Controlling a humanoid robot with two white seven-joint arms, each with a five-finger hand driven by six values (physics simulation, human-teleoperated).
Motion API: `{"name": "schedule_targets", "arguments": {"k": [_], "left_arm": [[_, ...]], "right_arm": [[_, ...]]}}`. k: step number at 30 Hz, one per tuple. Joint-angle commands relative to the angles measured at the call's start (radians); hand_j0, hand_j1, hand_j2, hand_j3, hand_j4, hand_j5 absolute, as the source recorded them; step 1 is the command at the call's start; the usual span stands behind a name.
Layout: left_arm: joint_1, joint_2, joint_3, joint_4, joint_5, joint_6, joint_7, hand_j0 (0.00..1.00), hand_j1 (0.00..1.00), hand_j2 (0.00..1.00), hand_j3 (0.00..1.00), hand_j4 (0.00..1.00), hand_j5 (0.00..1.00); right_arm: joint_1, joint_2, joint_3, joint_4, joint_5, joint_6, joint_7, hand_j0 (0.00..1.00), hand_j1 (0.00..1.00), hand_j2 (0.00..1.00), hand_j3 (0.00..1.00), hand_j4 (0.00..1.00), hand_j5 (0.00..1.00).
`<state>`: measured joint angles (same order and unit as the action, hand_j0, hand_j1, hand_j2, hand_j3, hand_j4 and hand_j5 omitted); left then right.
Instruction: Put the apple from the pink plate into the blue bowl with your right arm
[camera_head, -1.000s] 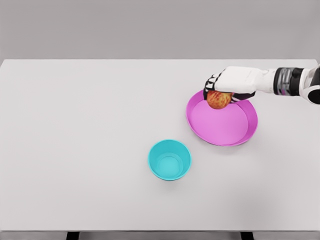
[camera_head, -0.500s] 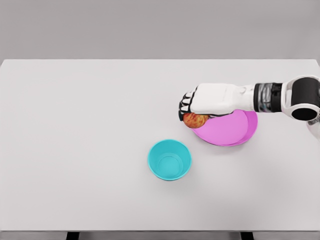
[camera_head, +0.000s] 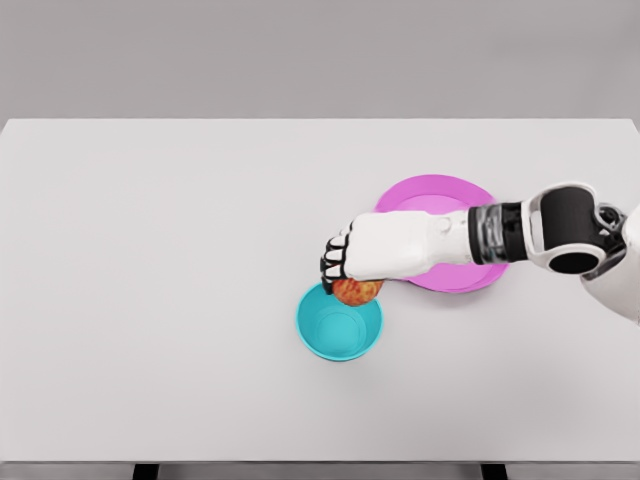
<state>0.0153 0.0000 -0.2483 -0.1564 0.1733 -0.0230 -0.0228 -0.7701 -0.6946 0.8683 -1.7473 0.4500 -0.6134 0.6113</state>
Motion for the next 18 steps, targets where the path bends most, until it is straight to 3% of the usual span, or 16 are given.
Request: {"name": "schedule_targets", "arguments": {"k": [1,18], "left_arm": [[0.000,0.000,0.000,0.000,0.000,0.000,0.000,1.00,1.00,1.00,1.00,1.00,1.00],[0.000,0.000,0.001,0.000,0.000,0.000,0.000,1.00,1.00,1.00,1.00,1.00,1.00]], "right_arm": [[0.000,0.013,0.017,-0.005,-0.005,0.003,0.000,0.46,0.46,0.46,0.46,0.46,0.46],[0.000,0.044,0.086,0.023,0.009,0.003,0.000,0.47,0.47,0.47,0.47,0.47,0.47]]}}
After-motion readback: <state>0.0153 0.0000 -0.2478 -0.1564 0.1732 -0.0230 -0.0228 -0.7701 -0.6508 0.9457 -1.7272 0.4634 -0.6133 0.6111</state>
